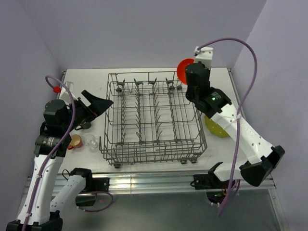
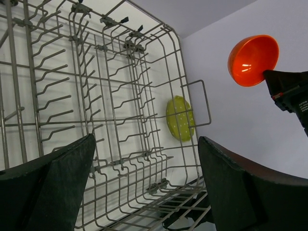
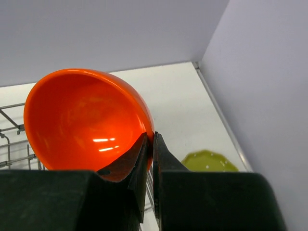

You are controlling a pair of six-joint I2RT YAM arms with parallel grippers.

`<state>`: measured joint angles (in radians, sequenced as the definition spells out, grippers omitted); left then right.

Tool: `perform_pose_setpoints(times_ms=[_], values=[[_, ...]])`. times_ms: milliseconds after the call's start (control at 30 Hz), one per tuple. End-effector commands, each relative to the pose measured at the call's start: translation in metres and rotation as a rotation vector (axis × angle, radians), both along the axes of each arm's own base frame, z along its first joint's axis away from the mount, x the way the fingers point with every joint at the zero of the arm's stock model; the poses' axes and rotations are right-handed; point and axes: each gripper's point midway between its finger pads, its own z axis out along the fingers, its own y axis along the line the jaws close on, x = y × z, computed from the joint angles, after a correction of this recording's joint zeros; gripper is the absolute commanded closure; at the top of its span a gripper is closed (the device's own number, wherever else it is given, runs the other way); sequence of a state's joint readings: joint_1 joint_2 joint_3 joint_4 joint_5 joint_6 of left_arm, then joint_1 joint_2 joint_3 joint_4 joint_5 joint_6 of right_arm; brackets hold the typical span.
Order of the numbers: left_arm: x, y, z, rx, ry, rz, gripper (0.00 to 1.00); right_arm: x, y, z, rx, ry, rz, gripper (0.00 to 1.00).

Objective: Load the mixed dishes into the dish rack

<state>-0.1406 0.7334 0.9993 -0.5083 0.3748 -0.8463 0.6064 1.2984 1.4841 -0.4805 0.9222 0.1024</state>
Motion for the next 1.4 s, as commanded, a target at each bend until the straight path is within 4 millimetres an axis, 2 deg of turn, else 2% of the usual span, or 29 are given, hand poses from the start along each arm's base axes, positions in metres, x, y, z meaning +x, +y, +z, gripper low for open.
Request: perform_pose_setpoints(times_ms=[0,133,167,233,267,300,367,500,533,567,633,767,900,1133,1167,1300,1367], values=[[0.002,0.006,0.011,0.042,-0.045,0.022,0.07,0.007,0.007,0.035,-0.079,-0.121,-0.058,1.0],[0.005,0.011,0.005,0.071,-0.033,0.044,0.09,0.017,0.026,0.032,-0.164,-0.113,-0.053,1.0],[0.006,0.014,0.003,0.089,-0.029,0.059,0.1,0.019,0.034,0.026,-0.225,-0.088,-0.037,1.0],[0.008,0.018,0.0,0.112,-0.019,0.076,0.1,0.022,0.045,0.03,-0.236,-0.127,-0.035,1.0],[0.01,0.023,0.0,0.133,-0.024,0.1,0.1,0.025,0.056,0.021,-0.309,-0.097,-0.015,1.0],[0.01,0.026,-0.003,0.146,-0.015,0.111,0.1,0.027,0.061,0.024,-0.307,-0.115,-0.027,1.0],[0.013,0.032,-0.005,0.167,-0.014,0.144,0.1,0.032,0.076,0.014,-0.381,-0.087,-0.014,1.0],[0.016,0.039,-0.009,0.195,-0.008,0.174,0.1,0.039,0.102,0.013,-0.433,-0.116,-0.023,1.0],[0.016,0.039,-0.009,0.199,-0.009,0.175,0.1,0.04,0.104,0.013,-0.451,-0.119,-0.033,1.0],[0.017,0.039,-0.011,0.206,-0.008,0.176,0.1,0.042,0.106,0.004,-0.563,-0.079,-0.029,1.0],[0.018,0.04,-0.012,0.214,-0.013,0.179,0.1,0.043,0.106,0.008,-0.548,-0.139,-0.051,1.0],[0.022,0.04,-0.016,0.23,-0.018,0.174,0.1,0.049,0.115,-0.011,-0.688,-0.134,0.02,1.0],[0.024,0.035,-0.02,0.22,-0.014,0.148,0.1,0.048,0.119,-0.02,-0.754,-0.17,0.096,1.0],[0.026,0.031,-0.024,0.216,-0.018,0.122,0.1,0.045,0.117,-0.02,-0.655,-0.227,0.241,1.0],[0.027,0.031,-0.024,0.219,-0.016,0.122,0.1,0.043,0.112,-0.019,-0.615,-0.241,0.25,1.0],[0.026,0.028,-0.023,0.205,-0.022,0.111,0.1,0.051,0.11,-0.033,-0.621,-0.204,0.321,1.0],[0.026,0.027,-0.024,0.191,-0.029,0.107,0.1,0.056,0.116,-0.036,-0.616,-0.197,0.37,1.0]])
